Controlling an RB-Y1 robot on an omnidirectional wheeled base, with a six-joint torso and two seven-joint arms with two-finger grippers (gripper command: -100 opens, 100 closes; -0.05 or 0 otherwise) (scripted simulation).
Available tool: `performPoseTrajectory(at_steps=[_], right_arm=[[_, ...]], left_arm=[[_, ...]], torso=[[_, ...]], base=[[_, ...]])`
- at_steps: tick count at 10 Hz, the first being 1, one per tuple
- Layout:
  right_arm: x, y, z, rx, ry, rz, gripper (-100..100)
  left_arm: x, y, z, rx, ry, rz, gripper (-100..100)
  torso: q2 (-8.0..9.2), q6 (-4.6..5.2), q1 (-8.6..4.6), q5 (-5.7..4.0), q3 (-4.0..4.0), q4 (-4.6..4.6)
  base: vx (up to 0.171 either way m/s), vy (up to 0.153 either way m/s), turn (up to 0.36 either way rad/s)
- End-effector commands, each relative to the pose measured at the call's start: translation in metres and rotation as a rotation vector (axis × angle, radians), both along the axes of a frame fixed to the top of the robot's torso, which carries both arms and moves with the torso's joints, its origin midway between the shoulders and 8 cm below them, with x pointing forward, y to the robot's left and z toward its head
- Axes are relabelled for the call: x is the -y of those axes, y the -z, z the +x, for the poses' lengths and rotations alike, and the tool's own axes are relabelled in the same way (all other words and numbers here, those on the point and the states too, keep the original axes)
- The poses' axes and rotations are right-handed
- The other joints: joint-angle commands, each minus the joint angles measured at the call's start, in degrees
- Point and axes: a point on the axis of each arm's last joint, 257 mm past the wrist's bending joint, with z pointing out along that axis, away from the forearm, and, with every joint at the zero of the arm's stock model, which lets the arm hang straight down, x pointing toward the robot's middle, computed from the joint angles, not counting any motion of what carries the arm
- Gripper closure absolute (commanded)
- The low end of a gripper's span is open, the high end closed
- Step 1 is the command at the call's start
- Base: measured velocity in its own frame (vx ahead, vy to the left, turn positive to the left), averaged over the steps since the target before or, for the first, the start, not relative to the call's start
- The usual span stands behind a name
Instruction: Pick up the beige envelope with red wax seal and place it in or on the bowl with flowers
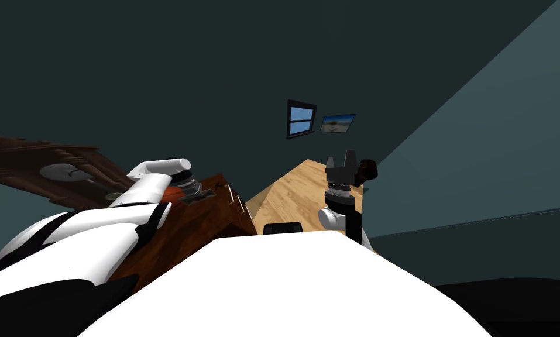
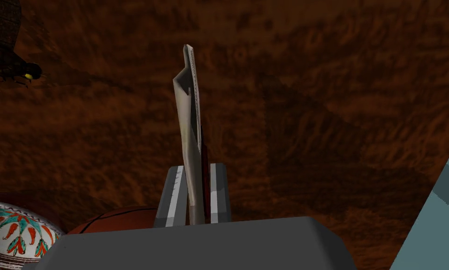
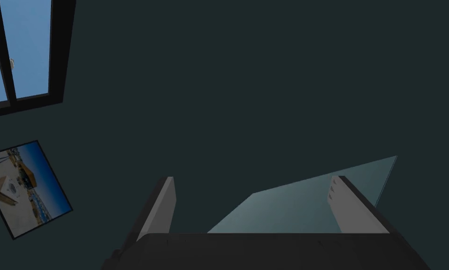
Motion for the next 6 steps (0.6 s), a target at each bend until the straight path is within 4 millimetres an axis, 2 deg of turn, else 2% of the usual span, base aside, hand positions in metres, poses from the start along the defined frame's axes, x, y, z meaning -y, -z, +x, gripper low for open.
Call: performPoseTrajectory(at_steps=[1,6], right_arm=[[0.000,0.000,0.000,0.000,0.000,0.000,0],[0.000,0.000,0.000,0.000,0.000,0.000,0]], left_arm=[[-0.008,-0.005,-0.004,-0.007,0.031,0.006,100],[-0.022,-0.014,-0.014,-0.021,0.089,0.015,100]], torso=[[0.00,0.00,0.00,0.00,0.00,0.00],[0.05,-0.16,0.12,0.02,0.04,0.02]], base=[[0.136,-0.037,0.133],[0.120,-0.028,0.148]])
